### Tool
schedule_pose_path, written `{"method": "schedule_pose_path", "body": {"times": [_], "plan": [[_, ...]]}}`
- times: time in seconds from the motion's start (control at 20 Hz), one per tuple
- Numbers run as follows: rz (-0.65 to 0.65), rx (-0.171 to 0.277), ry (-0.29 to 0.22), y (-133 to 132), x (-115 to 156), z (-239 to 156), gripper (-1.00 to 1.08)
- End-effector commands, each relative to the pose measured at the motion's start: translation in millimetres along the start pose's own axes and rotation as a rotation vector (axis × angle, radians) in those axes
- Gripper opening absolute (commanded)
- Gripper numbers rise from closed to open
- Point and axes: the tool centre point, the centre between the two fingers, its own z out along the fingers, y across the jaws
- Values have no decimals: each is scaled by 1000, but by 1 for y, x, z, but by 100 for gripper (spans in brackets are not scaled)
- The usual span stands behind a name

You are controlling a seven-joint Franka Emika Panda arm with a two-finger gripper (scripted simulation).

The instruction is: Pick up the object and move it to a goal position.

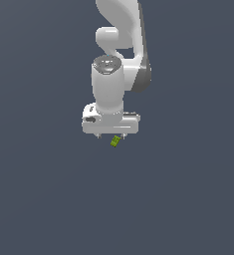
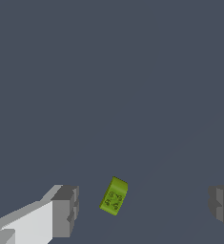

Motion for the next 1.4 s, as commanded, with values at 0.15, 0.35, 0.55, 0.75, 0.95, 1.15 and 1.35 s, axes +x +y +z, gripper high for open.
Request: {"method": "schedule_pose_path", "body": {"times": [0.15,0.35,0.55,0.75,0.95,1.15,1.35], "plan": [[4,0,0,-1,-1,1,100],[30,1,-3,-2,-5,9,100],[78,3,-9,-5,-14,22,100],[147,3,-17,-8,-27,40,100],[239,2,-28,-12,-46,63,100],[324,-2,-37,-14,-64,83,100],[387,-7,-43,-15,-78,97,100]]}}
